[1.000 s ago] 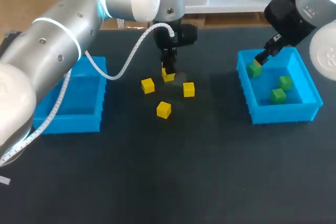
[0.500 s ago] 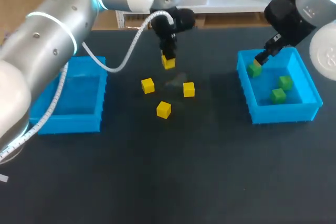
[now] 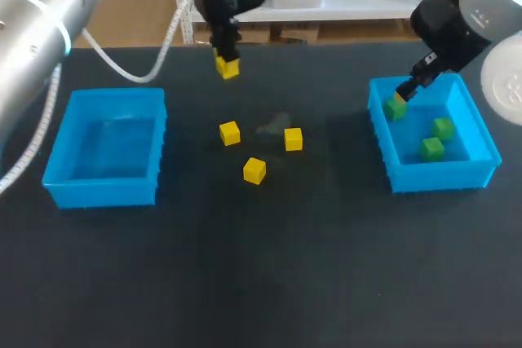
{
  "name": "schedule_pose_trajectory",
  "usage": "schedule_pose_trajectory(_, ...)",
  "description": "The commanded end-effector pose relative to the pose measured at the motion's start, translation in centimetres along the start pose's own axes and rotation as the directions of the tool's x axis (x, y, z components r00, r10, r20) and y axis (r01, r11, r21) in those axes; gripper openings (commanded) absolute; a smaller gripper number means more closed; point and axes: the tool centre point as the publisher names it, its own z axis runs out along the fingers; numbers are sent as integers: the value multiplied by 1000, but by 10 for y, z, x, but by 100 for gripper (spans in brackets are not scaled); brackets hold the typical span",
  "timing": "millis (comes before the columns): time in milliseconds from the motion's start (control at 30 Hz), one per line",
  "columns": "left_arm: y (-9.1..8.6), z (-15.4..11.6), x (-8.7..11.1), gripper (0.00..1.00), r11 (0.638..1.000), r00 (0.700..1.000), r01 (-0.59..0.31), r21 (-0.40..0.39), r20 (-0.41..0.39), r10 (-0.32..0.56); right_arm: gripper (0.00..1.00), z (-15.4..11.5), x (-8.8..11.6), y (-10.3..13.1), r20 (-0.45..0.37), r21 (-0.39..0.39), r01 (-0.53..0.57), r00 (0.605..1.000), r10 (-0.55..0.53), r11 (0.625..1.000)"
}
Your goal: Put the green cubes in the right bin and the yellow cubes in the left bin.
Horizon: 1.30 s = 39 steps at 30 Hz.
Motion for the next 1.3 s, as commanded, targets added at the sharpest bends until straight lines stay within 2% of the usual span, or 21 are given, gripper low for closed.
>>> schedule_pose_trajectory(33,10,-13,22,0,975,999,35,219,9,-38,100,0,0,0,1,-1,1,1000,-1,1000)
schedule_pose_trajectory(300,19,-38,71,0,979,991,132,155,16,-136,100,0,0,0,1,-1,1,1000,-1,1000)
schedule_pose_trajectory(500,13,-47,98,0,973,982,182,139,17,-186,100,0,0,0,1,-1,1,1000,-1,1000)
schedule_pose_trajectory(667,5,-42,121,0,962,972,232,147,6,-235,100,0,0,0,1,-1,1,1000,-1,1000)
schedule_pose_trajectory(1033,-8,-35,154,0,941,953,299,160,1,-302,100,0,0,0,1,-1,1,1000,-1,1000)
schedule_pose_trajectory(1300,-12,-41,175,0,923,931,356,147,36,-364,100,0,0,0,1,-1,1,1000,-1,1000)
